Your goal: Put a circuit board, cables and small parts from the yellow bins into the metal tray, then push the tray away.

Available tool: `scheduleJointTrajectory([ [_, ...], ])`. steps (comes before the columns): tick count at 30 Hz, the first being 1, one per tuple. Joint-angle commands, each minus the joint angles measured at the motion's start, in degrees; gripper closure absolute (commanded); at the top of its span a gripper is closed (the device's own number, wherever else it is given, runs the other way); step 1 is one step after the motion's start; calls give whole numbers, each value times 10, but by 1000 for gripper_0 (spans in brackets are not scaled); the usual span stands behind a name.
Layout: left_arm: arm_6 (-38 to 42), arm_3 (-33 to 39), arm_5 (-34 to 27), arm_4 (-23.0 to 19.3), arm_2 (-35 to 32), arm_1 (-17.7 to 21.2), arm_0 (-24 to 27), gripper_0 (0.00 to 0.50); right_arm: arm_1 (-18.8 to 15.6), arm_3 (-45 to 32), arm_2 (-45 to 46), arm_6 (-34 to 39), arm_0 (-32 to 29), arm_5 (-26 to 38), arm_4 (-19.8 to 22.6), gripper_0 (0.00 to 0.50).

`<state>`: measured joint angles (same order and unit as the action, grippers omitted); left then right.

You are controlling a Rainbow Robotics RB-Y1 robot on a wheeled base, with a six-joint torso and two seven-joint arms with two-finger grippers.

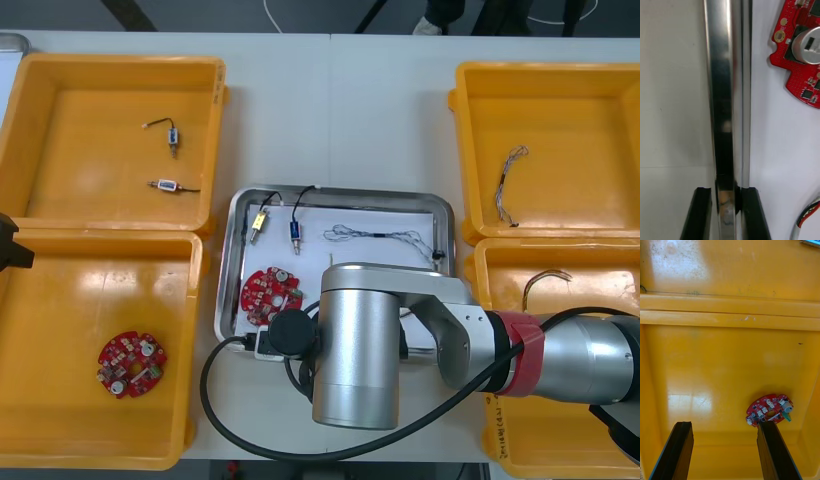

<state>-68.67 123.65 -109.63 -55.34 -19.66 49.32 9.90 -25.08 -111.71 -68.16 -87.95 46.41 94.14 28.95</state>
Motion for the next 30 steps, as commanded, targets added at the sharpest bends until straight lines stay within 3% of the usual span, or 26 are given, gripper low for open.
scheduleJointTrajectory([
  [1, -30, 15, -4, -4, -10, 25, -9, 0, 12, -4, -8, -28, -4, -6, -4, 500],
  [30, -30, 15, -4, -4, -10, 25, -9, 0, -8, 26, -8, -58, 81, -13, -4, 500],
])
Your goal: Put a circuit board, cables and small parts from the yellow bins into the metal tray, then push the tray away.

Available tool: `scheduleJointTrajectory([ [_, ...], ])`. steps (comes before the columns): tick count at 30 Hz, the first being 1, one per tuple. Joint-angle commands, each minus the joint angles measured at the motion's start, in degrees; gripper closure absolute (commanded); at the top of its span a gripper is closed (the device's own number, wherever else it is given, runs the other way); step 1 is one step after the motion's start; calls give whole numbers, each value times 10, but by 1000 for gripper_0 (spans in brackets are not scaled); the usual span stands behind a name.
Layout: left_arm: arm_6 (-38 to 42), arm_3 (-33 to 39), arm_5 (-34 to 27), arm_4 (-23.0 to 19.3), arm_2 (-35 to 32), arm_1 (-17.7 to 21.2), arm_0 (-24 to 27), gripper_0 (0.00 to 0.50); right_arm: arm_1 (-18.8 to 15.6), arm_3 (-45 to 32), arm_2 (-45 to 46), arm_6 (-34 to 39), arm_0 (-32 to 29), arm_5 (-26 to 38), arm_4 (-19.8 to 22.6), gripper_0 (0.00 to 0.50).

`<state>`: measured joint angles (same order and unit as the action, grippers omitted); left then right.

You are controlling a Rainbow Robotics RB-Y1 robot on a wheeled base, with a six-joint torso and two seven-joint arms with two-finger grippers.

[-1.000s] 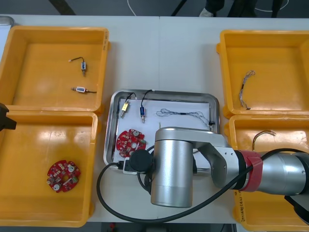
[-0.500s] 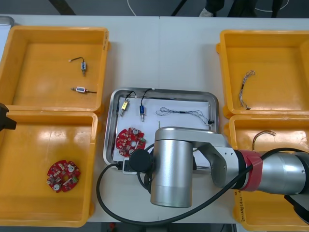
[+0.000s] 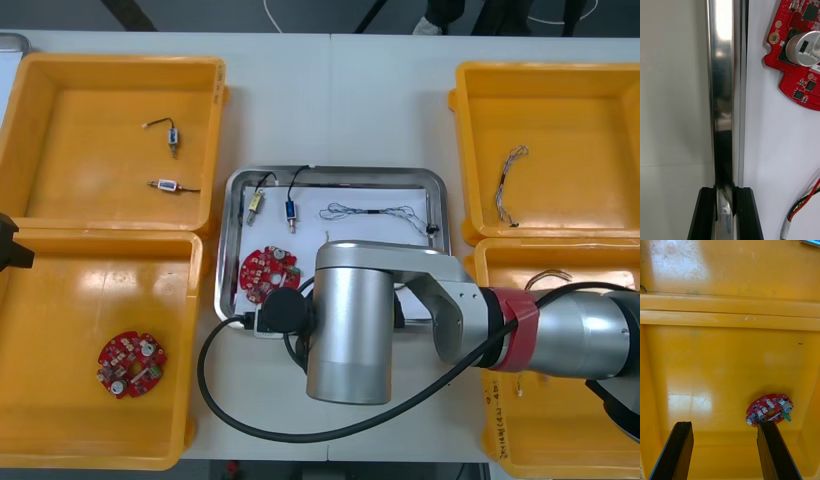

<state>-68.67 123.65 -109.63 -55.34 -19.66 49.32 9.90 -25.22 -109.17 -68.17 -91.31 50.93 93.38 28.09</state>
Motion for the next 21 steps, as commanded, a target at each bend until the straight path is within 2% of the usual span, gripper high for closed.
scheduleJointTrajectory([
  [1, -30, 15, -4, -4, -10, 25, -9, 0, -6, 3, -8, -25, 40, -6, 5, 500],
  [9, -30, 15, -4, -4, -10, 25, -9, 0, -3, 23, -8, -30, 70, -10, 8, 500],
  [15, -30, 15, -4, -4, -10, 25, -9, 0, -3, 55, -8, -33, 110, -16, 42, 500],
  [21, -30, 15, -4, -4, -10, 25, -9, 0, 0, 77, -8, -37, 137, -22, 49, 500],
])
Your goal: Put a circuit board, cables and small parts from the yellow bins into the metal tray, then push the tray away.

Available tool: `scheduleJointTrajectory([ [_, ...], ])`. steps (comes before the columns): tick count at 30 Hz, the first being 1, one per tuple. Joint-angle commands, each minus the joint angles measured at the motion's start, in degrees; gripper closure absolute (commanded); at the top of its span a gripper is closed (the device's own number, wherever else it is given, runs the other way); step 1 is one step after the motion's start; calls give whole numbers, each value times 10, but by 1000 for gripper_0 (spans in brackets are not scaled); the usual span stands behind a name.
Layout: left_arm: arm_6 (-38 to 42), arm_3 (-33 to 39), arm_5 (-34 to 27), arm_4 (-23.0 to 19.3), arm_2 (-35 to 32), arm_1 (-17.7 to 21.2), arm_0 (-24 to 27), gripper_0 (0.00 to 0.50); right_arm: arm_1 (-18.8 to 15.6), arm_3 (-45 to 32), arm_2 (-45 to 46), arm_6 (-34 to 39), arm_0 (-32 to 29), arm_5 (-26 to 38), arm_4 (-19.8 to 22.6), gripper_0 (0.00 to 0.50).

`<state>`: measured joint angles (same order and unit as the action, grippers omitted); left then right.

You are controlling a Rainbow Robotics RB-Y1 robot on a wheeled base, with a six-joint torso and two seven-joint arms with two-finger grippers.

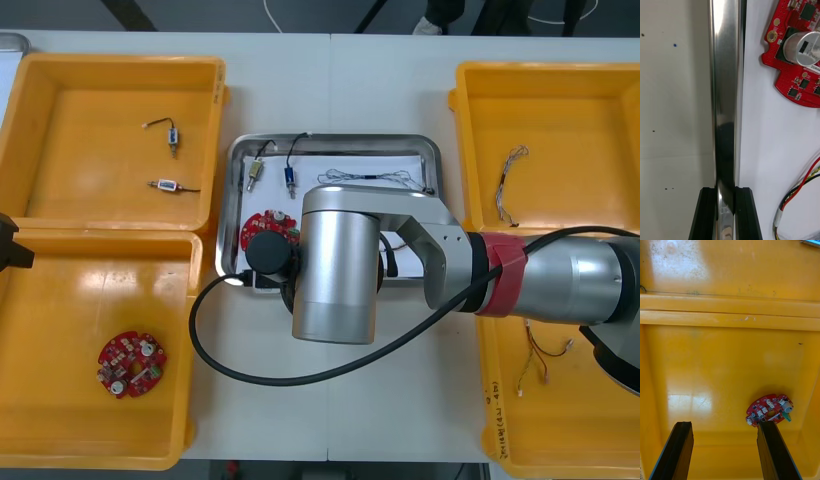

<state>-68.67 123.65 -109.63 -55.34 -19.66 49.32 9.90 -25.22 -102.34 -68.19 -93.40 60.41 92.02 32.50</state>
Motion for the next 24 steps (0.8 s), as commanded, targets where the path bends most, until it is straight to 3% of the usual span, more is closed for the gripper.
scheduleJointTrajectory([
  [1, -30, 15, -4, -4, -10, 25, -9, 0, 1, 11, -8, -17, 45, -9, 5, 500],
  [9, -30, 15, -4, -4, -10, 25, -9, 0, 17, 65, -8, -22, 69, -19, 5, 500],
  [24, -30, 15, -4, -4, -10, 25, -9, 0, 34, 130, -8, -29, 117, -43, 45, 500],
])
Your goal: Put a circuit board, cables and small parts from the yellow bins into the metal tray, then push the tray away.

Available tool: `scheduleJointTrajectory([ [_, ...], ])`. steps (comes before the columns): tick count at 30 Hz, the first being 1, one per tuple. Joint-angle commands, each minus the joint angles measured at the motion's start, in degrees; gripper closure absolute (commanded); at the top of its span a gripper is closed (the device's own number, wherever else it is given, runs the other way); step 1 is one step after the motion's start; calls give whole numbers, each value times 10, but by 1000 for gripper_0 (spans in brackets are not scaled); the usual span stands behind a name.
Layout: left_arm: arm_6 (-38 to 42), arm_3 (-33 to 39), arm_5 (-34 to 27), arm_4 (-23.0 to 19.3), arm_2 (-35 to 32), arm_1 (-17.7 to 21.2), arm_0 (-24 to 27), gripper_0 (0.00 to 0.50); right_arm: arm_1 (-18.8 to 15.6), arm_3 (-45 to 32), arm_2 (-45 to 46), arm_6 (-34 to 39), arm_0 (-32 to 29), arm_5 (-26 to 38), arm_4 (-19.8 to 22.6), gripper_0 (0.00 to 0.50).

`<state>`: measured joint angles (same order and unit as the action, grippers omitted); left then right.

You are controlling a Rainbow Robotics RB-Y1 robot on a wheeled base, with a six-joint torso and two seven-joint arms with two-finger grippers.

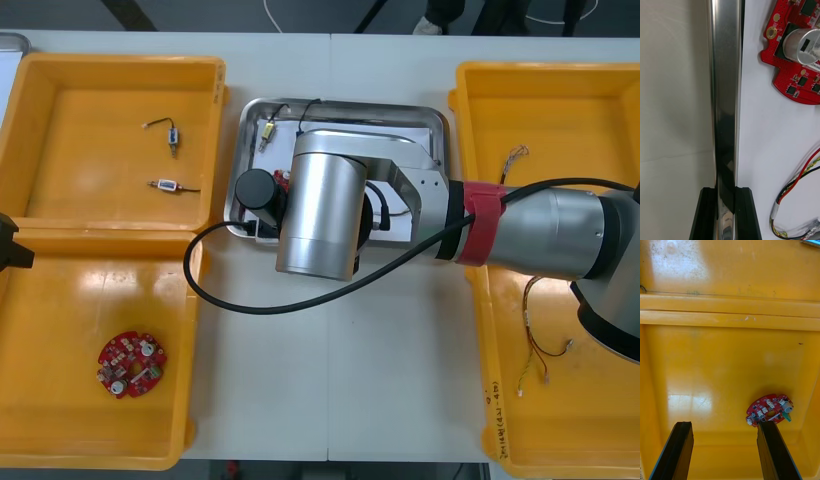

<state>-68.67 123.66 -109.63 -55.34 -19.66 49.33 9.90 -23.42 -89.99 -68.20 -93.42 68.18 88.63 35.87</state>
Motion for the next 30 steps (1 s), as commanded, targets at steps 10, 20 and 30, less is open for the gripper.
scheduleJointTrajectory([
  [10, -30, 15, -4, -4, -10, 25, -9, 0, 17, 35, -8, -42, 60, -26, 10, 500],
  [20, -30, 15, -4, -4, -10, 25, -9, 0, 32, 88, -8, -60, 90, -48, 10, 500],
  [30, -30, 15, -4, -4, -10, 25, -9, 0, 43, 139, -8, -81, 118, -77, 10, 500],
])
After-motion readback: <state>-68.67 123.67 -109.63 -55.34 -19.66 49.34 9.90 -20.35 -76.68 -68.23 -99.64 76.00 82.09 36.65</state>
